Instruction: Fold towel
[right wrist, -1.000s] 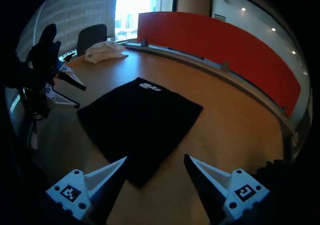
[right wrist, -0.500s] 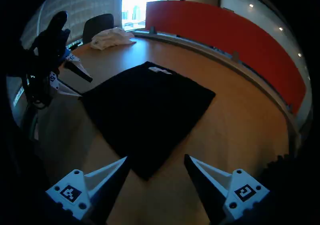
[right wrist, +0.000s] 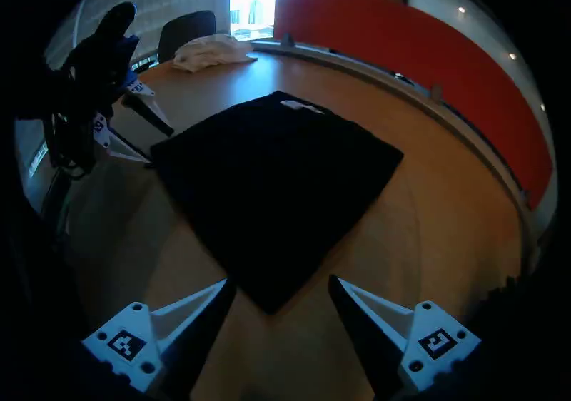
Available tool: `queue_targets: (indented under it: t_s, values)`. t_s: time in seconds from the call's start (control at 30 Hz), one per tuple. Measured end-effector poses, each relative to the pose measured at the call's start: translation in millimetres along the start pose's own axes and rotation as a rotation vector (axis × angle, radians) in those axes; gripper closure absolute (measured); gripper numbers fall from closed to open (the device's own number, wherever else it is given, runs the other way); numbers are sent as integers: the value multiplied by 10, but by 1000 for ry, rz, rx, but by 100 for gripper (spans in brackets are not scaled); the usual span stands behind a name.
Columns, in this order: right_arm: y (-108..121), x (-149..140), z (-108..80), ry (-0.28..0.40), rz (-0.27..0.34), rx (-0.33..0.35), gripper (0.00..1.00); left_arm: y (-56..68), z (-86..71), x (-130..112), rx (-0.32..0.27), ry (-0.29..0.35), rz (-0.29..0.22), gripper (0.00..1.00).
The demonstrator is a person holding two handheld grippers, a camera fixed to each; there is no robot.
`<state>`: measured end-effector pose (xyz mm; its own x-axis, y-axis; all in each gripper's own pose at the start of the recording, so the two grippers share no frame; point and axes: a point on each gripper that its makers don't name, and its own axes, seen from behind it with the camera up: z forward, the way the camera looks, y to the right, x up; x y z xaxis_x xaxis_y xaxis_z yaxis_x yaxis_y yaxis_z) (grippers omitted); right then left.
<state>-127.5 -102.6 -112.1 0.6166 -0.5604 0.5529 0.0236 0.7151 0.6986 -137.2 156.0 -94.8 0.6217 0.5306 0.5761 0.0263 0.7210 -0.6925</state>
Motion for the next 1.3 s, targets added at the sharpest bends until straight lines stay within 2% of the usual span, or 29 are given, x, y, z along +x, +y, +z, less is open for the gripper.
queue_targets:
  t_s: [0.27,0.5,0.67,0.93,1.3]
  values:
    - [4,6,25,2,0,6,6,-6,-1,-10,9,-8,-5,4]
    - [-50,-23,59,-9,-4,34,21,5,4,-26,27,-8,6,4]
    - [-57,-65,84,-20,-4,42,31,-2,0,-18,33,-10,-8,6]
    - [-49,-64,91,-17,1,42,36,11,1,-20,42,-17,-8,20]
    - [-43,-71,78,-19,24,35,58,14,-6,-16,47,-31,-31,29]
